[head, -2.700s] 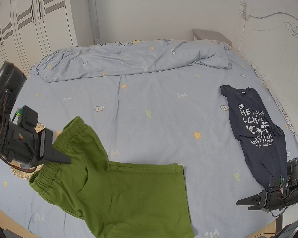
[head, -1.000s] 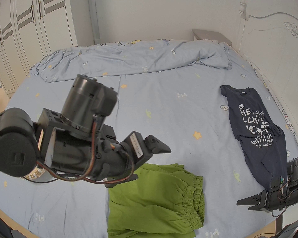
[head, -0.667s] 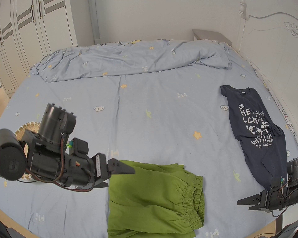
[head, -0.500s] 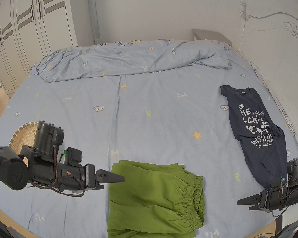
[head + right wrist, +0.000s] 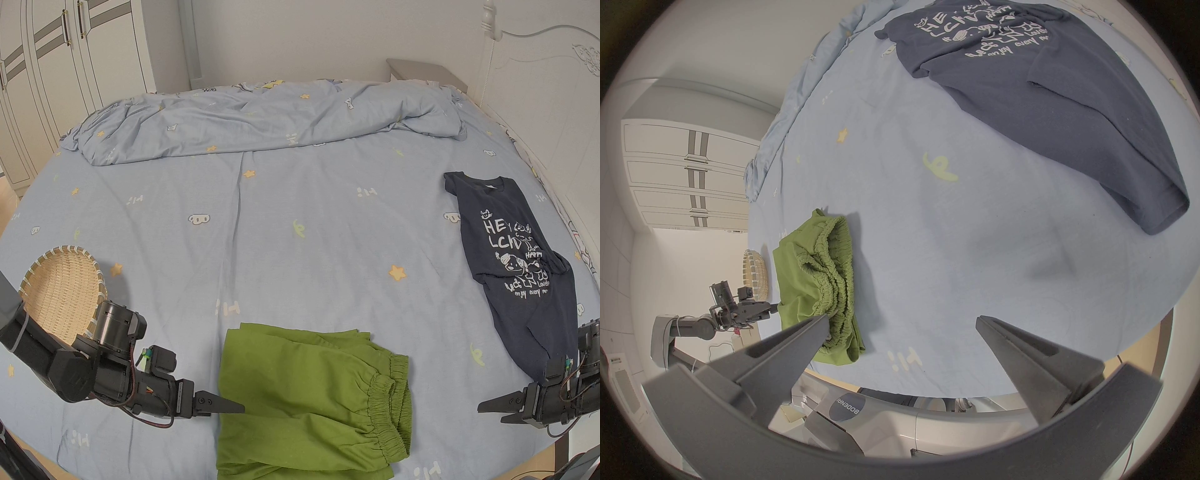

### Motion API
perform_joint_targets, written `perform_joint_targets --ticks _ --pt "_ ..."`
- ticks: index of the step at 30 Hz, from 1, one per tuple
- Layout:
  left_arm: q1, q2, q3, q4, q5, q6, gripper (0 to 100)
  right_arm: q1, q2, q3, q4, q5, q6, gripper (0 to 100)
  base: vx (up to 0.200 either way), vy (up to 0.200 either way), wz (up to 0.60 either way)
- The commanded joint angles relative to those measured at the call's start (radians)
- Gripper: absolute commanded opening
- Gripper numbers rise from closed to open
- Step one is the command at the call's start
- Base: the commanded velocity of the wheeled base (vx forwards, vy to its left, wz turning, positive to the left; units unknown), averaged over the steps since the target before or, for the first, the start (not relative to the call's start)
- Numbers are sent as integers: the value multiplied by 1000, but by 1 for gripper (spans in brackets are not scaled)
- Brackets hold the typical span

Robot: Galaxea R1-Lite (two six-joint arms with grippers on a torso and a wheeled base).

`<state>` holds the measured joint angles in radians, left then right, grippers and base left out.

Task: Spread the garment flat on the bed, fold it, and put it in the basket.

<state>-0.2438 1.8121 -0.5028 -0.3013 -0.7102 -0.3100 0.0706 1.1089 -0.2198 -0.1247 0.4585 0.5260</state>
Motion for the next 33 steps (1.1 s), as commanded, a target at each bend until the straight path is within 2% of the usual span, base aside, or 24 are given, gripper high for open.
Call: perform_joint_targets --ticks 1,11,18,22,33 --pt "-17 33 1 -4 0 0 100 0 3 2 -1 0 0 100 0 0 0" --pt "-40 23 -13 -9 8 -8 100 0 5 11 -12 0 -1 100 0 0 0" --pt "-43 -60 -5 -9 9 -38 100 1 5 13 -12 0 -1 100 0 0 0" --pt "-84 -24 -5 -9 20 -38 100 1 3 13 -12 0 -1 100 0 0 0" --pt "-75 47 -30 -12 51 -29 100 1 3 13 -12 0 -1 100 0 0 0"
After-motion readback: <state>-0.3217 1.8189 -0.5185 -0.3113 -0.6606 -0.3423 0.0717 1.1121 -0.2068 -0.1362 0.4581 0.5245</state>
